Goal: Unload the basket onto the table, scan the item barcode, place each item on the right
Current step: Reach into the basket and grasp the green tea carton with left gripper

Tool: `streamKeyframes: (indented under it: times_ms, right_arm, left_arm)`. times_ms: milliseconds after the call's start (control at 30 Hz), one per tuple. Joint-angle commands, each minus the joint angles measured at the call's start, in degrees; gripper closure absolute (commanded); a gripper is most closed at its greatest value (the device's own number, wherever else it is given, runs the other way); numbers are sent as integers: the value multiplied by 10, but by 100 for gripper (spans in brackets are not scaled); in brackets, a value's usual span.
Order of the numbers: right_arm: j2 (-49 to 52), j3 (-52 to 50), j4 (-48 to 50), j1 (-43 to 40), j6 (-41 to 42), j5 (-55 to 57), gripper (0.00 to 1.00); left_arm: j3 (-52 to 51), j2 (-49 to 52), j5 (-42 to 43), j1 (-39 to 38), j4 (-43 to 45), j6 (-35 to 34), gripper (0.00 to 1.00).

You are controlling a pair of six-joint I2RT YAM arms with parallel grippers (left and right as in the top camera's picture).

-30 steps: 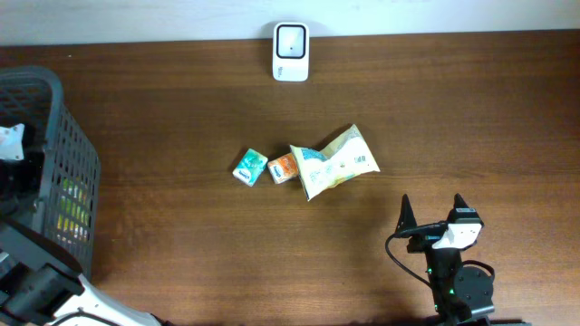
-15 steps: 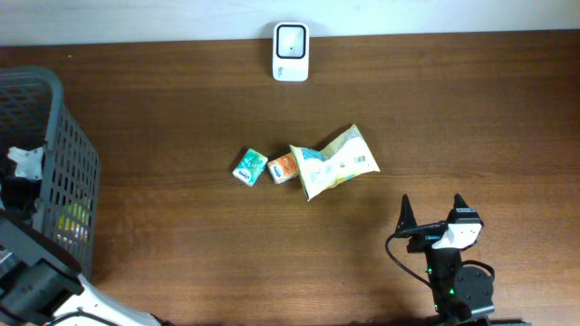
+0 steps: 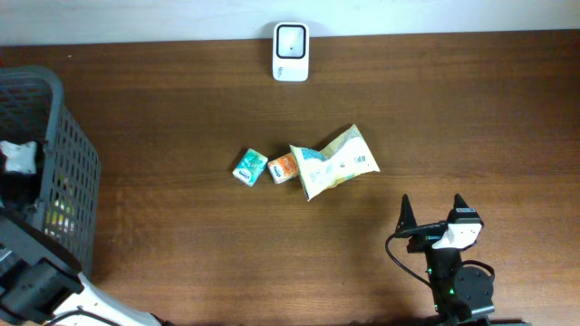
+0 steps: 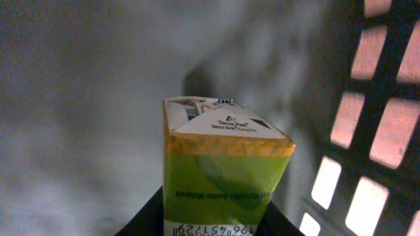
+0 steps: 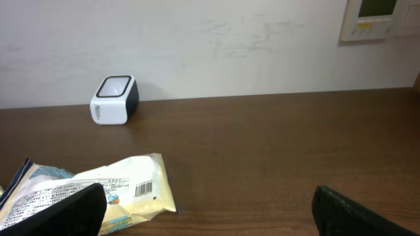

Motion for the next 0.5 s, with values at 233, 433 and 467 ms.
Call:
streamKeyframes:
  times_ms: [233,433,467]
  right_arm:
    - [-3,-3,-5,-5,4,-1,1]
    - [-3,-3,-5,-5,4,-1,1]
    - [-3,-3,-5,-5,4,-1,1]
  left_arm:
    - [43,3,-51,-5,-46,-129,37]
    - [18,3,-57,-5,-55,-149,27]
    - [12,3,-57,-6,-51,-149,29]
